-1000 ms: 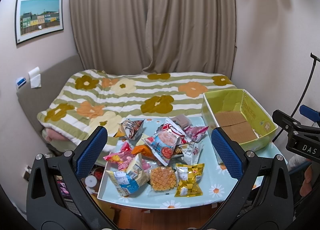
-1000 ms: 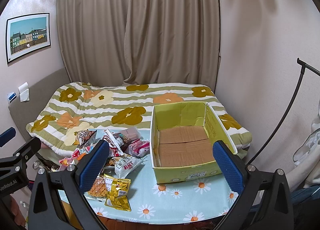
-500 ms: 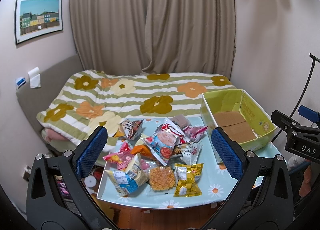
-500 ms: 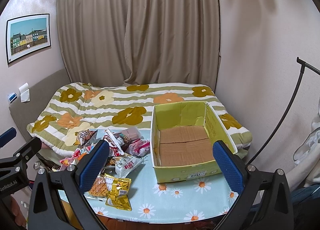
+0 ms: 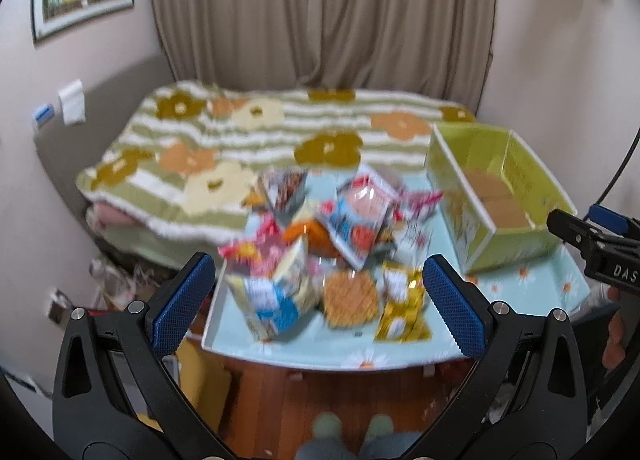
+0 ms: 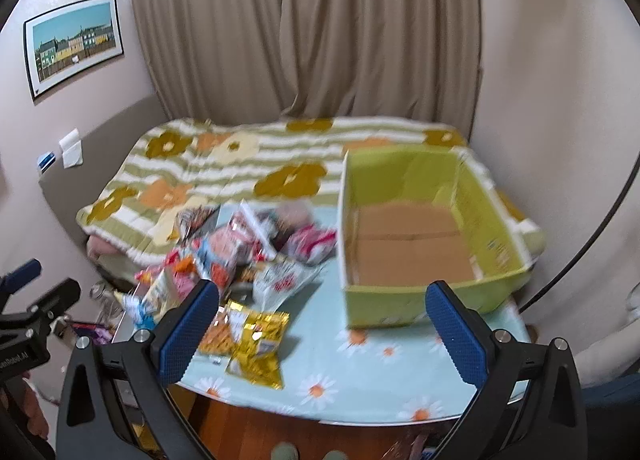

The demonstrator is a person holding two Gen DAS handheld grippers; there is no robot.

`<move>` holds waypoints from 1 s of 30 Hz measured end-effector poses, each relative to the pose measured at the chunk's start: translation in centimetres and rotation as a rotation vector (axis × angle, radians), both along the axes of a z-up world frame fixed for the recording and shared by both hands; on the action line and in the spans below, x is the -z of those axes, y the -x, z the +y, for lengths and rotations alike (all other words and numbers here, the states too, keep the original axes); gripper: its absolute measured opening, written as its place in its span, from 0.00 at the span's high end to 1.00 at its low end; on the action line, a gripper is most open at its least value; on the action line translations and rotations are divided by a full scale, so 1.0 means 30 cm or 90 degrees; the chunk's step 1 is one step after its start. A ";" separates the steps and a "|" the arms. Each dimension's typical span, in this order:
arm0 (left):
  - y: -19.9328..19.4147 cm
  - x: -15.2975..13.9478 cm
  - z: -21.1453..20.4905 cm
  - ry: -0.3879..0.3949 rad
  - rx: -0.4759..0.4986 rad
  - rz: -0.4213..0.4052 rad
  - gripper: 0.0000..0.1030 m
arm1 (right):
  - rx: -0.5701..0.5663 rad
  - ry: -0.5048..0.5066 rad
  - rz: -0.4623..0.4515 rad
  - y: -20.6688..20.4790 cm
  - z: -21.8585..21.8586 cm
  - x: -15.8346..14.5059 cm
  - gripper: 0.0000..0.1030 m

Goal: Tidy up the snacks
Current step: 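Grasp the blue-white MPM bag with left tool while right tool grasps gold chip bag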

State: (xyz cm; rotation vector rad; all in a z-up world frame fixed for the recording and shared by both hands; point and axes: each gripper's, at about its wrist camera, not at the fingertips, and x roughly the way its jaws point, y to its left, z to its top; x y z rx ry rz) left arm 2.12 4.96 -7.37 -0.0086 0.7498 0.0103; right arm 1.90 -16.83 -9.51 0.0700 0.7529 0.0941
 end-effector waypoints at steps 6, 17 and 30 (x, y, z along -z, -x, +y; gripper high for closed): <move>-0.073 0.162 0.097 0.014 0.033 0.058 0.00 | -0.008 -0.040 0.081 -0.058 0.073 0.178 0.00; -0.243 0.410 0.165 -0.107 0.206 0.118 0.00 | 0.021 -0.061 0.207 -0.151 0.212 0.432 0.00; -0.336 0.577 0.118 -0.184 0.337 0.137 0.11 | 0.053 -0.039 0.258 -0.219 0.280 0.581 0.00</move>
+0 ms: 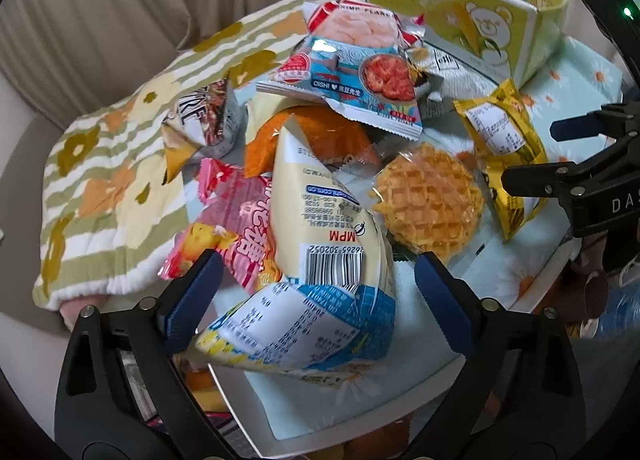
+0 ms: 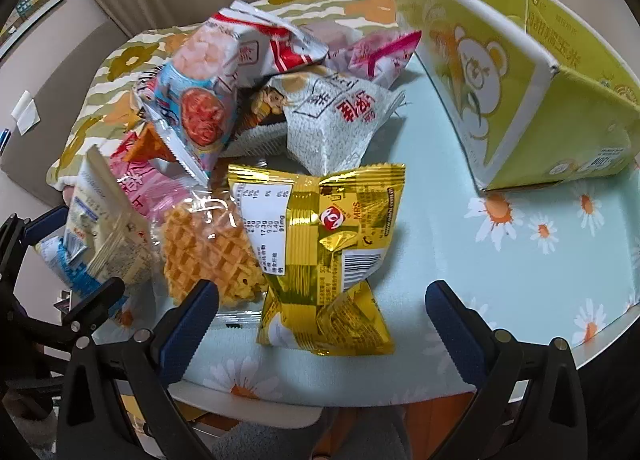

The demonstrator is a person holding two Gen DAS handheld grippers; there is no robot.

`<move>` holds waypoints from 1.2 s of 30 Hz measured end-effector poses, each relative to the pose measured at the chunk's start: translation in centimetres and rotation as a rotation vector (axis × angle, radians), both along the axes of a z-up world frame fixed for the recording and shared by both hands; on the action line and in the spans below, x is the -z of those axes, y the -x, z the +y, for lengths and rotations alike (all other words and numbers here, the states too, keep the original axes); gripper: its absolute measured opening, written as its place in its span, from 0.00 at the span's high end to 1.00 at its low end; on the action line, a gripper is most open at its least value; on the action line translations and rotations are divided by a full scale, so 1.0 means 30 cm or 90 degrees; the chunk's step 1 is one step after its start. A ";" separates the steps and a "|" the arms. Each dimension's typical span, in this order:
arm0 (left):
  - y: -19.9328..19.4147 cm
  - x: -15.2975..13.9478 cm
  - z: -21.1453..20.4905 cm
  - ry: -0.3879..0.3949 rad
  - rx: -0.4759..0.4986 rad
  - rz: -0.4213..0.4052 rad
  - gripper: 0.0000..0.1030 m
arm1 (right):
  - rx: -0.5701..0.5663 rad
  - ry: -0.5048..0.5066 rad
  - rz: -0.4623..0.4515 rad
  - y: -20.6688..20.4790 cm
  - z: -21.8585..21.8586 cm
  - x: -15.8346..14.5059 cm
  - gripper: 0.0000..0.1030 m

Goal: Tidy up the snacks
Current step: 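Grasp the blue-white MPM bag with left tool while right tool grasps gold chip bag, then carry both bags into the yellow box and open both tools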

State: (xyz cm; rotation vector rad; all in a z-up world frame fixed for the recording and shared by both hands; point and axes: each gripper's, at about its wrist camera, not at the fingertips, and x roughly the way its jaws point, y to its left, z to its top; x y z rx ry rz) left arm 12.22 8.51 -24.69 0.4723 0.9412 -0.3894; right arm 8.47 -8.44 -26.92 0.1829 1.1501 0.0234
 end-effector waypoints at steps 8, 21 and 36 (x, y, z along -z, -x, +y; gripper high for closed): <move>-0.009 0.036 -0.011 -0.022 0.036 0.015 0.42 | 0.018 -0.010 0.009 -0.020 -0.009 0.036 0.01; 0.011 0.008 -0.023 -0.020 0.045 0.020 0.52 | 0.033 -0.032 0.041 -0.031 -0.008 0.044 0.56; 0.040 -0.191 -0.008 0.049 -0.024 -0.007 0.52 | 0.027 -0.043 -0.023 0.063 -0.069 -0.183 0.61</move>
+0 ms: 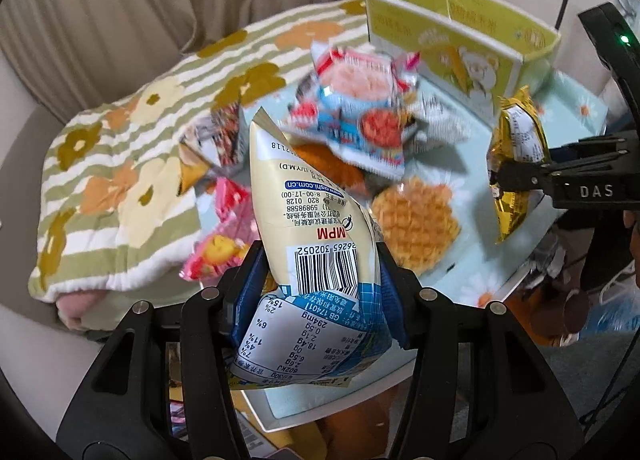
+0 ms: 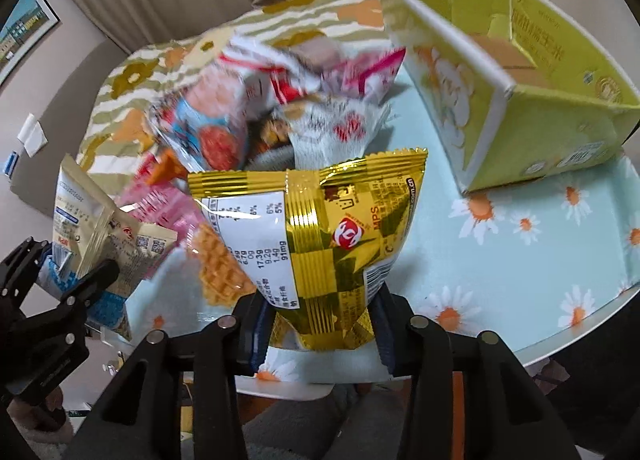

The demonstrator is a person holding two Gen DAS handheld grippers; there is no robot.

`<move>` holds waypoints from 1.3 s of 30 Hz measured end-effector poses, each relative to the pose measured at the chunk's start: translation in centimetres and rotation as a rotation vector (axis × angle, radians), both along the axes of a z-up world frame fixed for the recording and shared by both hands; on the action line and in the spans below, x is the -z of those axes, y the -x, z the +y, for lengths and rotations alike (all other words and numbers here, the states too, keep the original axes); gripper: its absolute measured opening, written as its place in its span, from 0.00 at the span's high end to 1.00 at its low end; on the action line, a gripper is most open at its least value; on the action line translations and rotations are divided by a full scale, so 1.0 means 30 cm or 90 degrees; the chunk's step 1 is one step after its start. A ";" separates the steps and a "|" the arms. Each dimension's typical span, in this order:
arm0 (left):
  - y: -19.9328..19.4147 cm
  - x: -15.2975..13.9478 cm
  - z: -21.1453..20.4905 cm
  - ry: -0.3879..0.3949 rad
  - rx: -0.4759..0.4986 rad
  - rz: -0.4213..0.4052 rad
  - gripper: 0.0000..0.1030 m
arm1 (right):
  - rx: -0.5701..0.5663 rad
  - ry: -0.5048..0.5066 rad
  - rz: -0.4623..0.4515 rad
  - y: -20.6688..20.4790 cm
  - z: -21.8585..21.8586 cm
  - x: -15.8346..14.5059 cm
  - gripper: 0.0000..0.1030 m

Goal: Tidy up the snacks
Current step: 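Carry both bags into the yellow box and open both tools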

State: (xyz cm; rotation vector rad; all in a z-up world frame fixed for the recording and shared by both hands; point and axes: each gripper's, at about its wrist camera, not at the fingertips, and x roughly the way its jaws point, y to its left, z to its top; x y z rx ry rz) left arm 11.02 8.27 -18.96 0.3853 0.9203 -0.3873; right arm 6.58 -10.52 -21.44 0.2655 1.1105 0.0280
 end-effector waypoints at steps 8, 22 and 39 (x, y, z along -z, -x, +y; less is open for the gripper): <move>-0.054 -0.222 -0.087 0.057 -0.019 -0.081 0.52 | 0.006 0.004 -0.096 -0.031 -0.087 -0.225 0.62; -0.271 -0.469 -0.626 0.167 -0.040 -0.149 0.52 | -0.042 0.030 -0.175 -0.171 -0.547 -0.406 0.61; -0.576 -0.178 -1.187 0.152 -0.021 0.041 0.52 | -0.006 -0.014 -0.090 -0.309 -0.927 -0.271 0.62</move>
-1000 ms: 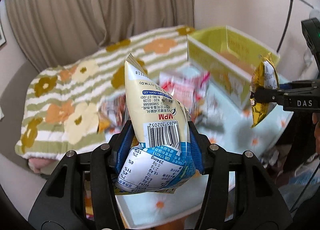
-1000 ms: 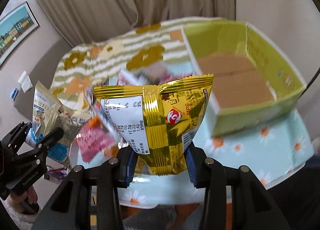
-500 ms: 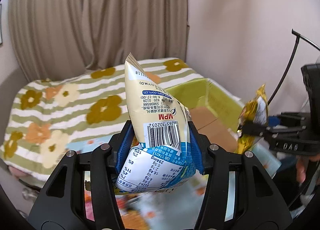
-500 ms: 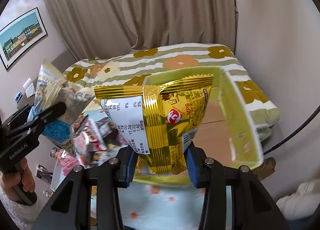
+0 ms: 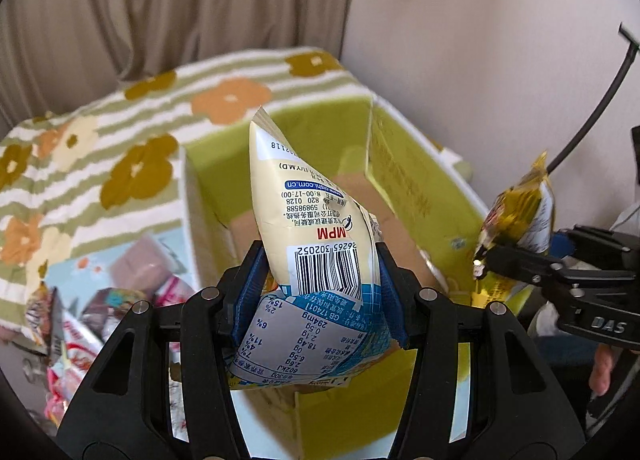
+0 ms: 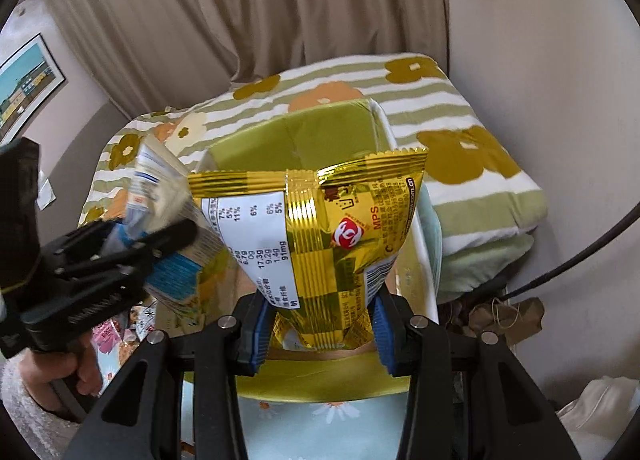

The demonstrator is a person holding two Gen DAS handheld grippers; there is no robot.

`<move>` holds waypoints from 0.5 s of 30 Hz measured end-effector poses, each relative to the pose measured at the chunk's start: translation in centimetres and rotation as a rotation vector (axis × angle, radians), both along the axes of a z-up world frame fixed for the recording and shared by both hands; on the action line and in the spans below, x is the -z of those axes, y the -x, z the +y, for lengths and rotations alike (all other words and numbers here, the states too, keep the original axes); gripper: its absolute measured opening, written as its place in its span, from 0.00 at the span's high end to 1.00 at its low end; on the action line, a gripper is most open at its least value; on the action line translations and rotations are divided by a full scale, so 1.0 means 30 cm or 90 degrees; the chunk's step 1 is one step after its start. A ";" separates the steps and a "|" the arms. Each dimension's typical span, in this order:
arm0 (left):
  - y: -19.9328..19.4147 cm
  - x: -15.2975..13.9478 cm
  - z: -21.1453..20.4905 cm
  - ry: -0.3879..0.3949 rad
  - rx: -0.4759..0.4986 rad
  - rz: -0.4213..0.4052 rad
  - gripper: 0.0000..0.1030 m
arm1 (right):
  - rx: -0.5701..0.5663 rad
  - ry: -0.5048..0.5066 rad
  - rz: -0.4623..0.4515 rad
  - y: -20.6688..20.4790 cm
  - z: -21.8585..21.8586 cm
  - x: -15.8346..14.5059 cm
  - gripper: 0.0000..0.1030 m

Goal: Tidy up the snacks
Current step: 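Carry both bags into the yellow box and open both tools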

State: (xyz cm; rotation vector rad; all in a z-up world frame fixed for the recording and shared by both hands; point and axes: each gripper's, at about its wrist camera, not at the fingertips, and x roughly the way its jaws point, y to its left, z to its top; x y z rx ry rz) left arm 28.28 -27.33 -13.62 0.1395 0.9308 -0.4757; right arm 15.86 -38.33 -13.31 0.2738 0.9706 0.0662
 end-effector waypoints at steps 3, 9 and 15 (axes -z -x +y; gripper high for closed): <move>-0.005 0.054 -0.042 -0.031 0.022 0.010 0.50 | 0.013 -0.015 0.015 -0.005 -0.012 0.020 0.62; 0.003 0.106 -0.074 -0.082 0.039 0.000 0.00 | 0.031 -0.024 0.033 -0.010 -0.014 0.048 0.62; 0.026 0.102 0.006 -0.089 0.050 0.019 0.00 | 0.038 -0.018 0.052 -0.005 -0.008 0.074 0.62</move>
